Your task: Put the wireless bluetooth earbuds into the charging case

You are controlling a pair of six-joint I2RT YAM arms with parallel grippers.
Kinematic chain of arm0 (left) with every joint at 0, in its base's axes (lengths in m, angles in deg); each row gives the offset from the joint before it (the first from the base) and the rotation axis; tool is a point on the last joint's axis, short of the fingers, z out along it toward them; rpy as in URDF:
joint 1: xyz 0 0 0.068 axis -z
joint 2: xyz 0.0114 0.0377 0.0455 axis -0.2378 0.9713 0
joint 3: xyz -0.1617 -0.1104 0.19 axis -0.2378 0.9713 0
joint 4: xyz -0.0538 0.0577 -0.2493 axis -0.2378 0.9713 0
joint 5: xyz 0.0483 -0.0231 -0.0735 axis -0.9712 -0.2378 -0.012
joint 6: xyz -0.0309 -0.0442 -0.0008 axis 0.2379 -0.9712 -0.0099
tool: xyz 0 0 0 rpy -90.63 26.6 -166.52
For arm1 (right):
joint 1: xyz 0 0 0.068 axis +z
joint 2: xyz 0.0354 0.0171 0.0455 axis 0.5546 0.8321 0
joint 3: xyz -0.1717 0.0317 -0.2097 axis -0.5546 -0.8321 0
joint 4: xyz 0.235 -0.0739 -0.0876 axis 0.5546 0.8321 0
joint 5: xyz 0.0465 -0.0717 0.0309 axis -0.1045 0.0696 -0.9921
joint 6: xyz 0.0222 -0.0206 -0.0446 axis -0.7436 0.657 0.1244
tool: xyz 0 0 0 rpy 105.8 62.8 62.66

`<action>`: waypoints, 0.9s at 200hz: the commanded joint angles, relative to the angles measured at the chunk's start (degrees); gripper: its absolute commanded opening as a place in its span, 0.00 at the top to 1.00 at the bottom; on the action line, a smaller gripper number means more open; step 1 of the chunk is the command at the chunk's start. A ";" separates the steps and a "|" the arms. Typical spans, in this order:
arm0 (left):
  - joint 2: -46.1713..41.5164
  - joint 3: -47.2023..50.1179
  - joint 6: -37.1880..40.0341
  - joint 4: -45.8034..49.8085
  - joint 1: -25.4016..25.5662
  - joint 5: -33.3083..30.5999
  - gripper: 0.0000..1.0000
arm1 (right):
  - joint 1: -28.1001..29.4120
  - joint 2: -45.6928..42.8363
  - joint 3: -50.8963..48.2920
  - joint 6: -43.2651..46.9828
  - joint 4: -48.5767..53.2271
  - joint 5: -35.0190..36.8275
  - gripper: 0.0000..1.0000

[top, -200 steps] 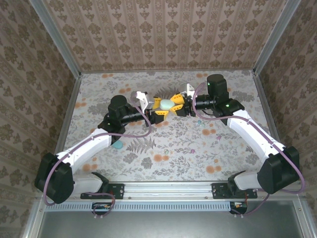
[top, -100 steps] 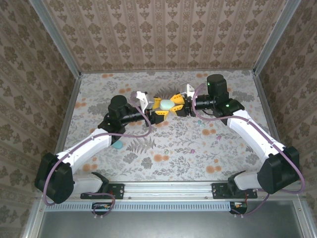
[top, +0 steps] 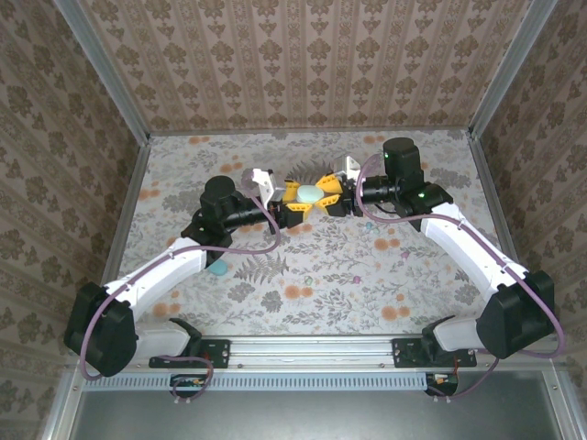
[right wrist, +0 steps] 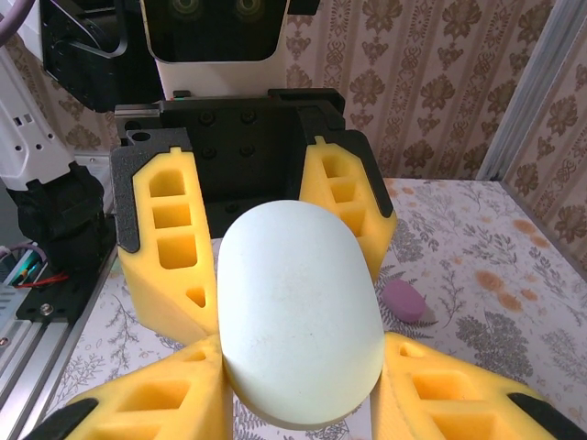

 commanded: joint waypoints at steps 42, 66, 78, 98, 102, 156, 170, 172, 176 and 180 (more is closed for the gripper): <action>-0.38 -2.15 -0.76 -1.06 0.33 0.35 0.50 | -0.23 -0.65 0.36 1.68 1.59 -2.38 0.62; -0.30 -2.09 -0.88 -1.15 0.31 -0.04 0.50 | -0.24 -0.47 0.54 1.81 1.94 -2.46 0.62; -0.29 -2.22 -0.91 -1.14 0.33 -0.03 0.50 | -0.17 -0.39 0.62 1.83 1.90 -2.54 0.62; -0.15 -2.21 -1.07 -1.15 0.33 -0.13 0.50 | -0.19 -0.27 0.71 1.90 2.02 -2.64 0.62; -0.12 -2.25 -1.01 -1.16 0.33 0.03 0.50 | -0.19 -0.31 0.69 1.82 1.99 -2.59 0.62; 0.38 -2.61 -0.82 -0.75 0.33 0.67 0.56 | -0.15 -0.40 0.50 0.65 0.53 -2.56 0.61; 0.58 -2.80 -0.68 -0.21 0.38 1.03 0.59 | -0.18 -0.47 0.28 0.36 -0.24 -2.47 0.60; 0.59 -2.79 -0.69 -0.15 0.34 1.15 0.59 | -0.19 -0.45 0.25 0.15 -0.36 -2.43 0.60; 0.59 -2.87 -0.59 -0.10 0.33 1.26 0.61 | -0.16 -0.51 0.19 0.02 -0.64 -2.31 0.59; 0.63 -2.93 -0.55 -0.10 0.33 1.22 0.61 | -0.18 -0.56 0.15 -0.26 -0.84 -2.13 0.59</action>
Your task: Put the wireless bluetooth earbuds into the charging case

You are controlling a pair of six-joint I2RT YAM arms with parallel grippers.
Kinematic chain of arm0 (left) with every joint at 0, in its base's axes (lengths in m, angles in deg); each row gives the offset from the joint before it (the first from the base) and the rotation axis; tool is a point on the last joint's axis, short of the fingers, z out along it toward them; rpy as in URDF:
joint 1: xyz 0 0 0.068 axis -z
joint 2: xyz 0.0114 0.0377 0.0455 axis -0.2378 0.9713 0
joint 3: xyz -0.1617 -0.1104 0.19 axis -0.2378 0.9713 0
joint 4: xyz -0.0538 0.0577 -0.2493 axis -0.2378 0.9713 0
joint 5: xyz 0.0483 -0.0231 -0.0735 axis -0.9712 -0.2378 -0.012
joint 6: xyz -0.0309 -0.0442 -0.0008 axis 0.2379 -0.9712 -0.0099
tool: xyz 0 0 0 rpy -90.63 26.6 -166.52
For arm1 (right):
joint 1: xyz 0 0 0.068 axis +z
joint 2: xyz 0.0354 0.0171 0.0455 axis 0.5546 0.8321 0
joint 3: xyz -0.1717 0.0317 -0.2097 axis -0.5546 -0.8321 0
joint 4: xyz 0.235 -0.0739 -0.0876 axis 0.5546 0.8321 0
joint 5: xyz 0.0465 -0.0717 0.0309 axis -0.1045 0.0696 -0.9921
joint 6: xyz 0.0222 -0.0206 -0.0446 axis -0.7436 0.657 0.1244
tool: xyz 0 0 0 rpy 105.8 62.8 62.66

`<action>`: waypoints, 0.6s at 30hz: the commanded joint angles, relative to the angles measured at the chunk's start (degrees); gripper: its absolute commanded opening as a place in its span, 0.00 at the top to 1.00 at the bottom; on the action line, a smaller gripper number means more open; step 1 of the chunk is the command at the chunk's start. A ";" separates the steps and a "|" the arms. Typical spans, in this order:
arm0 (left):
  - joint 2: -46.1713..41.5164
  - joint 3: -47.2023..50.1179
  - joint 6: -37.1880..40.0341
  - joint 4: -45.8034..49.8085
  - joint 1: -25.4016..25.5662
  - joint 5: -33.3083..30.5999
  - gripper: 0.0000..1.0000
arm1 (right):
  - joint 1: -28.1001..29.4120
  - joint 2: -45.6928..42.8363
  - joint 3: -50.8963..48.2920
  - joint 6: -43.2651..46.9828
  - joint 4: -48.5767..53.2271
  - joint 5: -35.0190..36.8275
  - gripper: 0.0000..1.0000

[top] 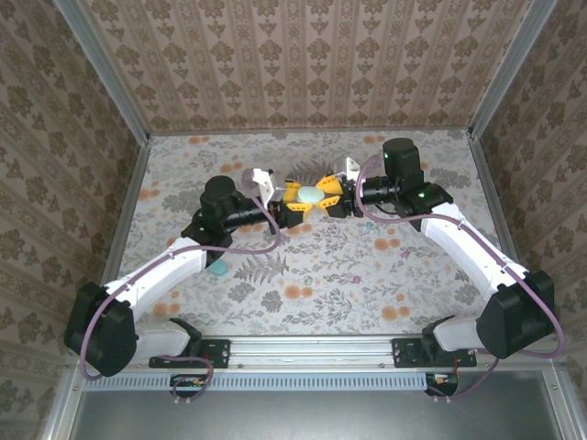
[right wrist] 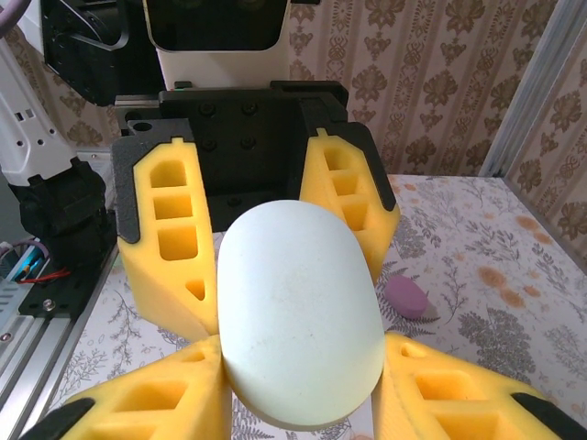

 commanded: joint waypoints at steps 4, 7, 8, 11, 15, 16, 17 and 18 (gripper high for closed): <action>0.67 -2.61 -0.32 -0.48 0.39 0.44 0.65 | -0.18 -0.83 -0.08 -2.65 -3.09 -0.42 0.55; 0.59 -2.13 -1.07 -2.23 0.31 -1.04 0.65 | -0.20 -1.83 -1.00 -4.68 -4.55 1.48 0.50; 0.63 -1.92 -1.38 -2.84 0.33 -1.17 0.66 | -0.16 -2.29 -1.65 -5.72 -5.59 2.43 0.50; 0.63 -1.77 -1.76 -3.60 0.33 -1.08 0.66 | -0.21 -3.68 -3.82 -6.74 -7.96 4.43 0.45; 0.63 -1.77 -1.52 -3.33 0.33 -0.13 0.66 | -0.21 -4.19 -4.65 -8.39 -9.00 7.10 0.45; 0.54 -1.68 -1.31 -3.08 0.31 0.01 0.66 | -0.26 -4.32 -4.73 -9.12 -9.61 7.41 0.45; 0.54 -1.72 -1.19 -2.88 0.34 0.24 0.66 | -0.23 -4.30 -4.90 -10.25 -10.77 7.43 0.44; 0.59 -1.78 -1.11 -2.65 0.33 0.33 0.66 | -0.22 -4.29 -5.12 -11.19 -11.83 6.99 0.44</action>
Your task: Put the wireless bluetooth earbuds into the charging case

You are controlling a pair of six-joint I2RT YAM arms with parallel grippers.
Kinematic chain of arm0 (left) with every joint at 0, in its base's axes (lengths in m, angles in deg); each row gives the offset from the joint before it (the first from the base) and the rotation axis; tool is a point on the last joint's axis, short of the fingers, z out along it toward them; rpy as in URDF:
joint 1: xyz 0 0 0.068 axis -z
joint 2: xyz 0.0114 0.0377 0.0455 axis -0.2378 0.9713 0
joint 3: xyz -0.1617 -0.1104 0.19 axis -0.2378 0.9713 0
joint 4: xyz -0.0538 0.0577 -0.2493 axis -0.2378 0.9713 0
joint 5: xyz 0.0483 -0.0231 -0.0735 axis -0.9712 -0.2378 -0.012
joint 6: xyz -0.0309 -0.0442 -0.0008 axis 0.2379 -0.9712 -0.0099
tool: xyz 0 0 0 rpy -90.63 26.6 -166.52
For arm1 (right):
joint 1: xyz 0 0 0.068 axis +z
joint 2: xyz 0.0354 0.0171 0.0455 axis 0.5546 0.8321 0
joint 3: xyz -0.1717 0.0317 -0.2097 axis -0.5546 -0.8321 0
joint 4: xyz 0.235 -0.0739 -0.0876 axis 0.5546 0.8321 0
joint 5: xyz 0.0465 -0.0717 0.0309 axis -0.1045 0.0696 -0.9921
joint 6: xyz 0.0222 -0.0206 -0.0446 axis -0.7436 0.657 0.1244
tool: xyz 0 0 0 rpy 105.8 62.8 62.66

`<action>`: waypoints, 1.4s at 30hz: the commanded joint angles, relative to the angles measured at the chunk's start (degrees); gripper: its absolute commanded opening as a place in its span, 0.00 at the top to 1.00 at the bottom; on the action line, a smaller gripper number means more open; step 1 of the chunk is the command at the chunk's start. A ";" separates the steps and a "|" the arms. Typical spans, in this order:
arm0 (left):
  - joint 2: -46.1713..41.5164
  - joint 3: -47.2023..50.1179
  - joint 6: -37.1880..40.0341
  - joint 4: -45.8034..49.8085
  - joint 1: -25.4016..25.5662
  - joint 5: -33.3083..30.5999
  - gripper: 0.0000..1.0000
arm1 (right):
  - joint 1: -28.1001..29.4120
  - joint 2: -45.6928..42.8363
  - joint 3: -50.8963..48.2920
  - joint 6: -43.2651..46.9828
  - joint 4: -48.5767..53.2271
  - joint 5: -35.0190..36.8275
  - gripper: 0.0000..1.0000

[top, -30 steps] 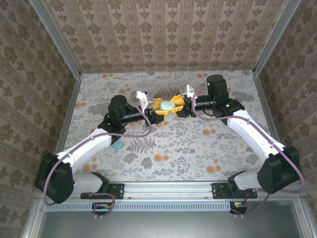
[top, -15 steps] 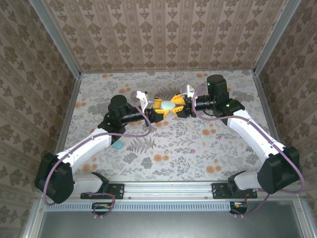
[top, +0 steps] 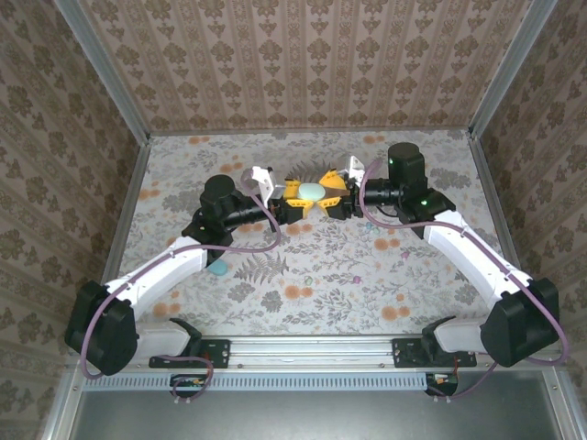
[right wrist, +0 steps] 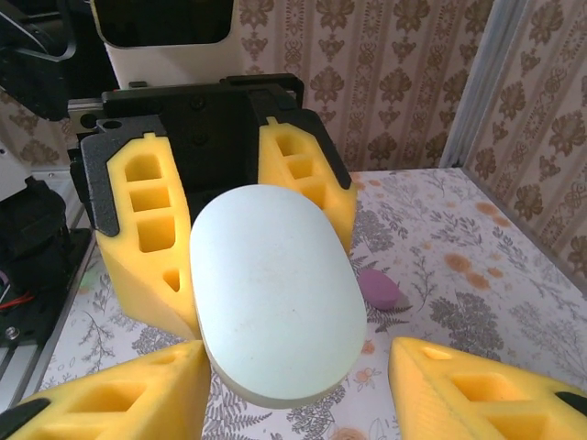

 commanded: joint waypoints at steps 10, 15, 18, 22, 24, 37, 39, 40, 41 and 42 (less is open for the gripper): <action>-0.77 -1.22 0.92 0.65 0.38 1.69 0.66 | -0.36 -1.46 -0.50 -8.64 -8.41 1.74 0.41; -0.78 -1.00 1.21 0.51 0.41 1.60 0.66 | -0.35 -1.46 0.21 -10.15 -8.06 0.79 0.39; -0.86 -1.03 1.17 0.40 0.40 1.59 0.67 | -0.35 -1.56 0.30 -9.92 -7.40 3.56 0.39; -0.86 -0.84 1.20 0.27 0.40 1.55 0.66 | -0.34 -1.64 0.34 -11.05 -7.91 6.78 0.36; -0.86 -0.70 1.18 0.15 0.41 1.37 0.67 | -0.34 -1.93 0.29 -12.32 -8.71 8.01 0.35; -0.17 -0.19 0.39 -1.89 0.37 0.57 0.66 | -0.36 -2.78 1.55 -17.28 -9.32 13.37 0.26; 0.01 0.02 -0.06 -2.68 0.34 0.11 0.66 | -0.30 -2.74 2.59 -19.25 -7.47 16.49 0.18; 0.10 0.18 -0.19 -3.14 0.33 -0.13 0.66 | -0.31 -2.57 3.26 -20.06 -6.44 17.42 0.18; 0.26 0.41 -0.52 -3.65 0.39 -0.62 0.67 | -0.34 -2.48 3.98 -20.23 -4.97 16.97 0.18; 0.35 0.54 -0.79 -4.04 0.35 -1.07 0.66 | -0.31 -2.58 4.43 -20.15 -4.08 15.86 0.17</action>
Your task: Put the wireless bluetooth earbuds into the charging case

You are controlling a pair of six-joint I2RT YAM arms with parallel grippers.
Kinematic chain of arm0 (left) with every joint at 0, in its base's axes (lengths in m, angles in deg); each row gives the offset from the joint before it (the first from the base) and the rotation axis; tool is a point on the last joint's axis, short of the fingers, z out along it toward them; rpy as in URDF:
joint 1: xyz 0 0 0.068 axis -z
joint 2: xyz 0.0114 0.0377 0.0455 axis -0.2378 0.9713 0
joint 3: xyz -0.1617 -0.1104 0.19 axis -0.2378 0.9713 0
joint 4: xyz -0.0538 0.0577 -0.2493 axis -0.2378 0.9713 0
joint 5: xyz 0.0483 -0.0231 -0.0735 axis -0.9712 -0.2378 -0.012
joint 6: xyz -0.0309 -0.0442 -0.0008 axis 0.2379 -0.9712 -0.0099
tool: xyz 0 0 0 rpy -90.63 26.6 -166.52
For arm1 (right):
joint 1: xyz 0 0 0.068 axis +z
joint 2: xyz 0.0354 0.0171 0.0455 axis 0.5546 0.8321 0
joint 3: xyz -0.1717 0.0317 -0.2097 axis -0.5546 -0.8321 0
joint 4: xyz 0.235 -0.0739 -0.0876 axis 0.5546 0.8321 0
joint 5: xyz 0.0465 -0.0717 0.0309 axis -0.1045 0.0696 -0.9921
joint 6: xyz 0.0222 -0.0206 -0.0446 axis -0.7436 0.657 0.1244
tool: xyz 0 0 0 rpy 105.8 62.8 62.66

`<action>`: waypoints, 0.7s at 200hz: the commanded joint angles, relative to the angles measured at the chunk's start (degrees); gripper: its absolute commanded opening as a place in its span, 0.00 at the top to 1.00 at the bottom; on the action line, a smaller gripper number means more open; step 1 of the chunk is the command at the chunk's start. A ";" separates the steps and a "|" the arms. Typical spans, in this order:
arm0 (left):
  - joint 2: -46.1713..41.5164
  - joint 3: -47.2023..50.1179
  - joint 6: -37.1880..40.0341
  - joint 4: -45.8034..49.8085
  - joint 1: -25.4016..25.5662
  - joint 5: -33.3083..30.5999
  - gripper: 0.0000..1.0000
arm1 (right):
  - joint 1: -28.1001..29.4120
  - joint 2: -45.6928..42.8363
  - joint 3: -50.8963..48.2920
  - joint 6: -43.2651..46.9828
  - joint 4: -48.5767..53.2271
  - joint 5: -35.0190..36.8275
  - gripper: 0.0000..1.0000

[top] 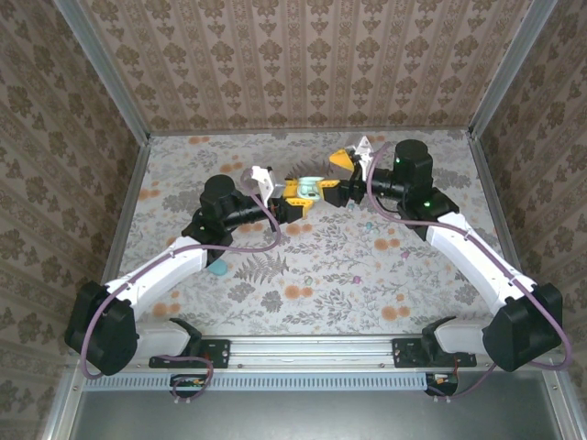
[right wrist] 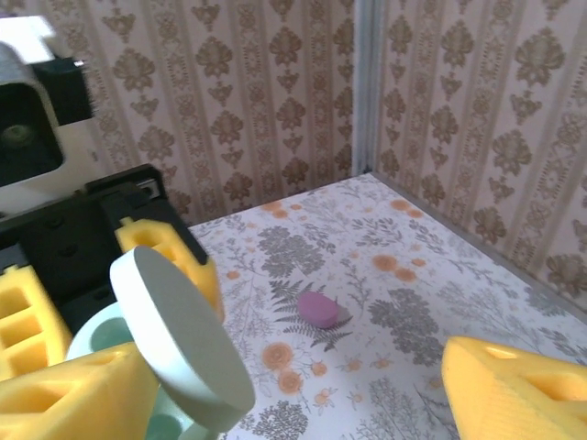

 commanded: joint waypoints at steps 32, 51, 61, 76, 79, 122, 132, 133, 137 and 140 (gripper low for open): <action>1.32 2.12 -2.53 -8.20 0.31 -4.25 0.67 | -0.32 -3.57 4.24 -9.55 4.35 2.97 0.08; 2.10 2.59 -3.59 -10.65 0.22 -5.00 0.67 | -0.44 -5.53 5.47 -11.95 7.65 6.51 0.05; 2.63 2.66 -4.12 -11.62 0.20 -5.00 0.66 | -0.56 -6.49 6.02 -13.74 9.42 9.34 0.01; 3.27 2.98 -4.83 -13.47 0.12 -5.88 0.67 | -1.23 -7.63 6.43 -15.65 11.70 12.65 0.00; 3.37 3.08 -5.07 -13.97 0.11 -6.75 0.66 | -1.31 -7.94 6.43 -16.41 12.22 14.24 0.00; 3.80 4.15 -6.46 -18.35 -0.33 -8.85 0.67 | -8.18 -12.58 -0.11 -31.90 15.62 25.16 0.00; 3.55 4.15 -6.46 -18.62 -0.33 -9.20 0.67 | -12.22 -12.08 -1.31 -36.54 18.62 24.07 0.00; 3.54 4.11 -6.46 -18.64 -0.33 -9.16 0.67 | -12.22 -12.08 -1.31 -36.54 18.62 24.07 0.00; 3.46 4.19 -6.46 -18.80 -0.40 -9.23 0.67 | -14.18 -11.49 -1.93 -37.68 19.83 22.67 0.00; 3.45 4.16 -6.48 -18.82 -0.41 -9.22 0.67 | -15.30 -11.11 -2.33 -38.18 20.55 22.05 0.00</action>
